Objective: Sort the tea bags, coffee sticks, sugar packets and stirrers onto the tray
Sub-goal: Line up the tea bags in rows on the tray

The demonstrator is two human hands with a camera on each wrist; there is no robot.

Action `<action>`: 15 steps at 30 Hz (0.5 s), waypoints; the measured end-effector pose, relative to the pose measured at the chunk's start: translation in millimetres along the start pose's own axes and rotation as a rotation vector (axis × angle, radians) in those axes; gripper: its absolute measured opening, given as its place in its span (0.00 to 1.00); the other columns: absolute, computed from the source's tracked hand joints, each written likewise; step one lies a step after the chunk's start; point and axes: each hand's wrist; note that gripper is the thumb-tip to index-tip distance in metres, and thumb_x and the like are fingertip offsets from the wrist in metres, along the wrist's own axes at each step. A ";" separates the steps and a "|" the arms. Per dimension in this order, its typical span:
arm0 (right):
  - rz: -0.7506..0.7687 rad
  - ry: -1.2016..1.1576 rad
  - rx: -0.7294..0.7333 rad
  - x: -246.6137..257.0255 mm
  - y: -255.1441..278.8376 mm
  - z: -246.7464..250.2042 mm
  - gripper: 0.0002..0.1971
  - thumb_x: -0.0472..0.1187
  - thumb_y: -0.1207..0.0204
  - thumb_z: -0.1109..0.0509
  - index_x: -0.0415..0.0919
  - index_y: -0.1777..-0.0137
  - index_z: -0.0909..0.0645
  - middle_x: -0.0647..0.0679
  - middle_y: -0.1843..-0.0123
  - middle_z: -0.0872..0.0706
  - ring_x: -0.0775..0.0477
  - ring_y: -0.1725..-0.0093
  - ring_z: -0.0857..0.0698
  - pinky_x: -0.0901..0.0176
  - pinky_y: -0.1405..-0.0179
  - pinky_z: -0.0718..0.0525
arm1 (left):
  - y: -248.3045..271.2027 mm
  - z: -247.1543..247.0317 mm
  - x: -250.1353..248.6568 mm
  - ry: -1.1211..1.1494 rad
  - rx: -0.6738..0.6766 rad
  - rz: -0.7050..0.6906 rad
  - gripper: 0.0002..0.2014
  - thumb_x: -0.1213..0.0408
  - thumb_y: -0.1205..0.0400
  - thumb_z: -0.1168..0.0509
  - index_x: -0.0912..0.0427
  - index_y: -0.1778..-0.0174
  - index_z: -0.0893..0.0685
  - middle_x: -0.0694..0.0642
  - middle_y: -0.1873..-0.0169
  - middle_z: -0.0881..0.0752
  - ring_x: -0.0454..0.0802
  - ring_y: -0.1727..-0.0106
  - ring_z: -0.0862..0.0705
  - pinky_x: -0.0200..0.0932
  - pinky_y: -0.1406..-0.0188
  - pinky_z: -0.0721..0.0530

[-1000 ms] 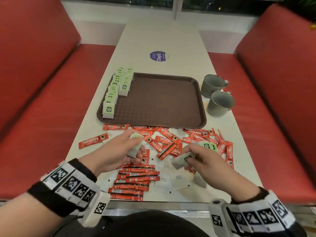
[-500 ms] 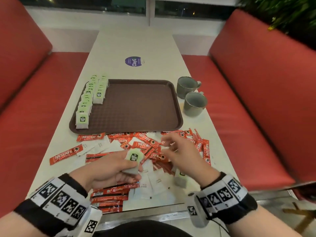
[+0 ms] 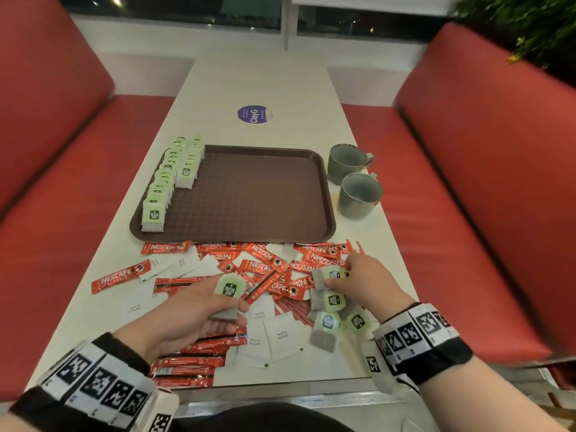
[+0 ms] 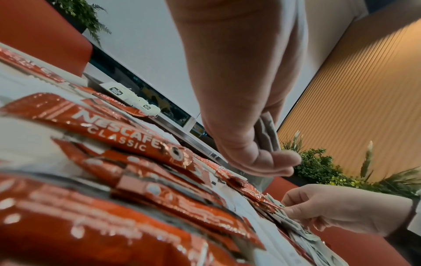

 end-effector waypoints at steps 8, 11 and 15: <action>0.032 -0.145 0.037 2.3 3.8 2.3 0.14 0.45 0.28 0.25 0.48 0.62 0.31 0.52 0.63 0.22 0.50 0.63 0.22 0.60 0.72 0.28 | 1.6 -6.8 -1.5 0.008 -0.013 -0.007 0.13 0.74 0.18 0.37 0.62 0.38 0.22 0.68 0.51 0.13 0.56 0.58 0.12 0.45 0.62 0.13; 0.070 -0.300 0.042 0.0 6.5 6.7 0.13 0.39 0.28 0.26 0.49 0.64 0.29 0.52 0.63 0.21 0.47 0.60 0.20 0.60 0.71 0.28 | 1.2 -12.2 -3.5 0.007 0.004 -0.001 0.12 0.69 0.19 0.34 0.63 0.40 0.21 0.65 0.54 0.14 0.54 0.59 0.14 0.45 0.63 0.15; 0.106 -0.439 -0.006 -3.4 11.4 17.2 0.07 0.34 0.28 0.28 0.47 0.62 0.21 0.47 0.62 0.16 0.46 0.62 0.19 0.56 0.66 0.23 | -1.9 -21.6 -8.1 -0.036 0.022 -0.040 0.17 0.61 0.22 0.31 0.63 0.40 0.23 0.61 0.57 0.14 0.52 0.61 0.16 0.44 0.63 0.17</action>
Point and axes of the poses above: each hand's wrist, its own y-axis away from the middle knuckle, its own z-axis out of the back of the hand, x = y × z
